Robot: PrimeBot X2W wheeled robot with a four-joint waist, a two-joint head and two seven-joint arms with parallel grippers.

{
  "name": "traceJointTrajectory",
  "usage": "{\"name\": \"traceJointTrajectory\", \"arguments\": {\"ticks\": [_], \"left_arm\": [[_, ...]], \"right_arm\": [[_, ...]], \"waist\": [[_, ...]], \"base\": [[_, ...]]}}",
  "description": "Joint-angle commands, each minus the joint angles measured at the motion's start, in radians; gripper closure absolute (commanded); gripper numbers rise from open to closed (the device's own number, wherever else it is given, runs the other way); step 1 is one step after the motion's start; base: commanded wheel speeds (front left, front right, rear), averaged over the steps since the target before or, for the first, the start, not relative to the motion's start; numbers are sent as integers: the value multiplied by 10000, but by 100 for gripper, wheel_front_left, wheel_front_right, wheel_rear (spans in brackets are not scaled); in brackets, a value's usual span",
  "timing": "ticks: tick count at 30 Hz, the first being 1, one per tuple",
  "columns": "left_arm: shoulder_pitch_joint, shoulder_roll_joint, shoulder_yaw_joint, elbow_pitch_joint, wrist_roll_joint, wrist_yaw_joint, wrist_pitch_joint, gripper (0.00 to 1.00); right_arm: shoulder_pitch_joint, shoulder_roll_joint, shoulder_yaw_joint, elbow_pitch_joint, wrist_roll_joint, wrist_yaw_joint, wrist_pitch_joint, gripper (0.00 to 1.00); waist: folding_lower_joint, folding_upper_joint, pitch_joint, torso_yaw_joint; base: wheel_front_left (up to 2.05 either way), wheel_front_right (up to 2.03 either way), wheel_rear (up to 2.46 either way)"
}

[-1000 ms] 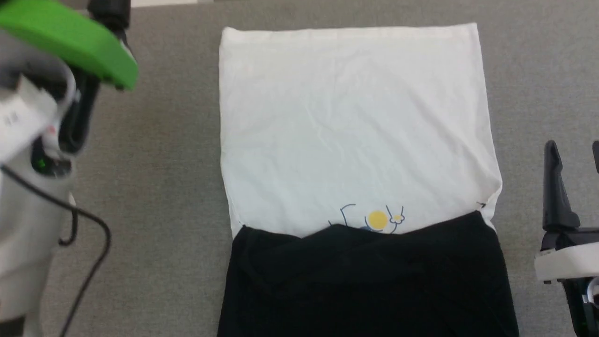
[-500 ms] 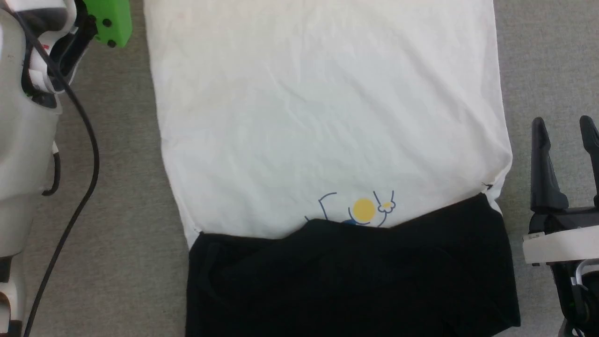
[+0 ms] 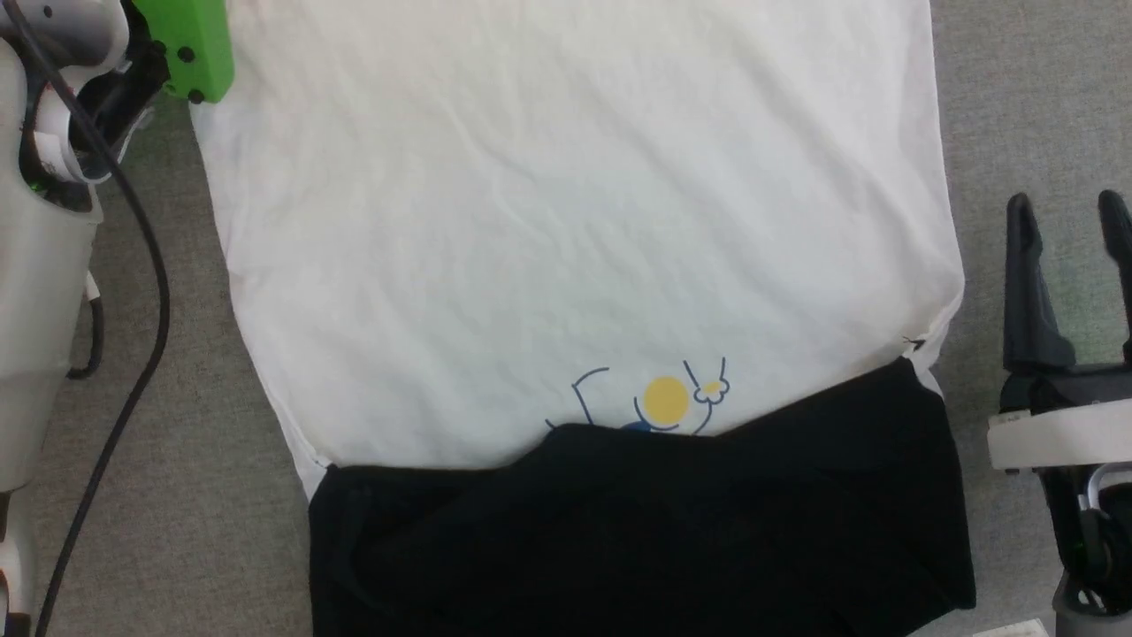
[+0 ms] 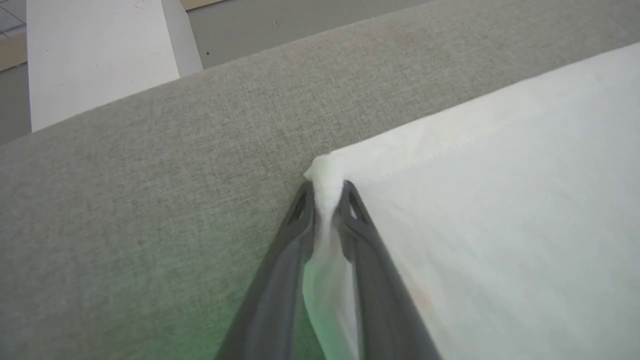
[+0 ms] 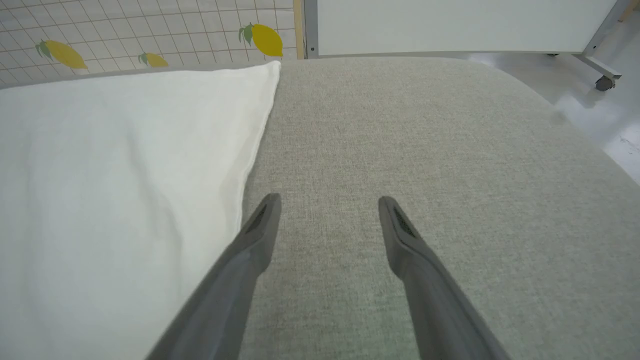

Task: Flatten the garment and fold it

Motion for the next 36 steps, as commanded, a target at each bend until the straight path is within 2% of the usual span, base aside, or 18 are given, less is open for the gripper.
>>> {"name": "traceJointTrajectory", "arguments": {"ticks": [1, 3, 5, 9, 12, 14, 19, 24, 29, 36], "left_arm": [[407, 69, -57, 105, -26, 94, -10, 100], [495, 69, -36, 64, -13, 120, -183, 100], [575, 36, -50, 66, 0, 125, -342, 100], [667, -128, -110, 107, -27, 124, -573, 100], [641, -282, -186, 122, -43, 104, -686, 100], [589, -372, -238, 122, -44, 84, -740, 100], [407, -595, -399, 112, -9, 17, -856, 100], [211, -973, -626, 154, 14, -63, -1021, 100], [18, -1281, -826, 326, 27, -197, -1202, 100], [-180, -1477, -952, 606, 30, -306, -1398, 100]], "right_arm": [[-362, 7, -24, -113, -81, -15, -37, 0], [-716, -182, -101, -286, -173, -15, 123, 0], [-1326, -642, -209, -559, -74, -15, 377, 0], [-3190, -1893, -340, -974, 430, -15, 1414, 0], [-4936, -2625, -203, -603, 1050, -15, 2710, 0], [-6055, -2800, -60, -45, 1396, -15, 3525, 0], [-8149, -2577, 242, 2017, 1478, -15, 5448, 0], [-9269, -2029, 165, 4037, 691, -15, 6718, 0], [-9453, -1773, 316, 5074, -19, -15, 7149, 0], [-9241, -1716, 361, 5840, -555, -15, 7508, 0]], "waist": [[-1, 0, -79, 49], [-1, 0, -191, 84], [-1, 0, -325, 134], [-1, 0, -493, 274], [-1, 0, -491, 442], [-1, 0, -440, 563], [-1, 0, -241, 891], [-1, 0, 13, 1287], [-1, 0, 265, 1657], [-1, 0, 487, 1872]], "base": [[0, 0, 0], [0, 0, 0], [0, 0, 0], [0, 0, 0], [0, 0, 0], [0, 0, 0], [0, 0, 0], [0, 0, 0], [0, 0, 0], [0, 0, 0]]}}
